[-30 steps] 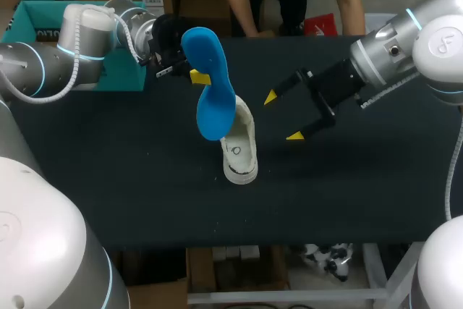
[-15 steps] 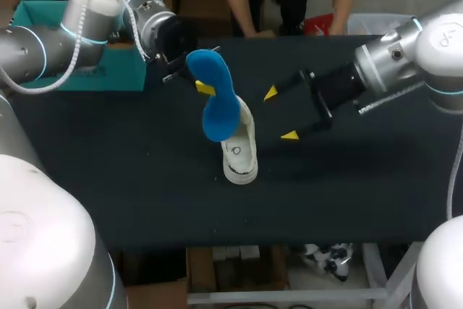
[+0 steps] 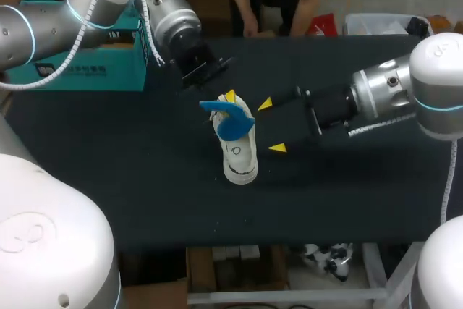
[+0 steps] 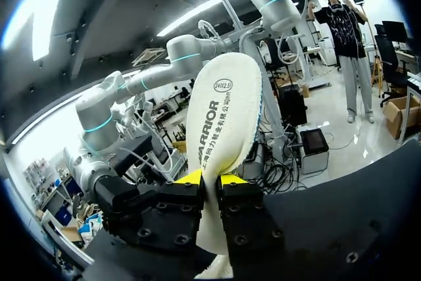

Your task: Open the shoe tongue, take the insole out of the shoe, put the insole back into the shoe, and pack the shoe into the shoebox

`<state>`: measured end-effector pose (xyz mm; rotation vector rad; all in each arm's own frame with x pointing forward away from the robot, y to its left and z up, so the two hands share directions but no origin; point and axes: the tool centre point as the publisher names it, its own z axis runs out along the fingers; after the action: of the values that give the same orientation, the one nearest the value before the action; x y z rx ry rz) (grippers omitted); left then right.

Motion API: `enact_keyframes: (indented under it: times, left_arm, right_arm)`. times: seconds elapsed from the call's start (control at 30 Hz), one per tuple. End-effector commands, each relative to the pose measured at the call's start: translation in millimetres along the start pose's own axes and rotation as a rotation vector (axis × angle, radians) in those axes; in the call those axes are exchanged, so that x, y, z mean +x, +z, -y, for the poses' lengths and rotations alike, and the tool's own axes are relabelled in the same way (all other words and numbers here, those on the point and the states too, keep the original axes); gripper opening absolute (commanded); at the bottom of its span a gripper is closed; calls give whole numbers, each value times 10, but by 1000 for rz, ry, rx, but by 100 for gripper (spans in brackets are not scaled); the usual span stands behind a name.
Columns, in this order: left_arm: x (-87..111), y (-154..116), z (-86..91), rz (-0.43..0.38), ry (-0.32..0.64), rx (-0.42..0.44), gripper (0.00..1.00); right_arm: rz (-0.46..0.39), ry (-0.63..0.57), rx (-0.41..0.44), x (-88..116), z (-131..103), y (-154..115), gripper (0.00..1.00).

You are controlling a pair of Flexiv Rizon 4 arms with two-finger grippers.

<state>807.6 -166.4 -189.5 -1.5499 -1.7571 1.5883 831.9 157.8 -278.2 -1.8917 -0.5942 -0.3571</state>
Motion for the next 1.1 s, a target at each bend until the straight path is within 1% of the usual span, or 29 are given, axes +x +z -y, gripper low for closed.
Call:
enact_keyframes:
  times: [0.03,0.07,0.1,0.13,0.17,0.23,0.27,0.3,0.37,0.43,0.5,0.6,0.73,0.77,0.83,0.97,1.0,1.07,1.1]
  left_arm:
    - [-1,114,-28,-5,50,-266,0]
    - [-2,126,-57,-13,52,-257,0]
    - [-5,134,-82,-17,53,-249,0]
    - [-8,150,-117,-13,62,-271,0]
    - [-9,166,-147,-9,68,-281,0]
    - [-16,184,-188,-10,73,-270,0]
    - [-20,192,-209,-3,81,-278,0]
    - [-24,197,-224,-4,81,-266,0]
    - [-32,220,-259,-2,88,-270,0]
    - [-39,240,-280,-5,89,-250,0]
    - [-39,272,-302,2,98,-262,0]
    - [-42,295,-312,20,114,-268,0]
    - [-50,325,-302,35,128,-240,0]
    - [-49,334,-298,37,130,-239,0]
    - [-45,353,-294,43,135,-232,0]
    - [-29,390,-304,47,137,-224,0]
    - [-24,399,-312,48,137,-223,0]
    - [-14,414,-326,51,137,-215,0]
    - [-9,422,-334,55,138,-214,0]
  right_arm:
    - [-16,3,29,-21,-27,37,62]
    - [-18,4,32,-21,-25,48,57]
    - [-18,7,32,-22,-26,56,55]
    - [-18,10,33,-24,-29,61,54]
    - [-20,12,36,-24,-32,66,55]
    - [-33,16,55,-31,-42,79,55]
    - [-42,15,69,-34,-45,91,49]
    - [-44,16,77,-35,-46,103,48]
    - [-50,17,89,-38,-47,119,47]
    - [-50,18,89,-36,-49,116,47]
    - [-54,17,93,-35,-53,112,47]
    - [-56,15,104,-31,-49,122,44]
    - [-63,7,114,-27,-40,132,44]
    - [-64,7,114,-28,-39,132,42]
    - [-65,5,114,-33,-33,128,36]
    - [-74,-2,122,-53,-24,126,16]
    - [-83,-9,131,-59,-22,127,14]
    - [-88,-10,130,-65,-16,127,20]
    - [-90,-12,131,-69,-14,125,21]
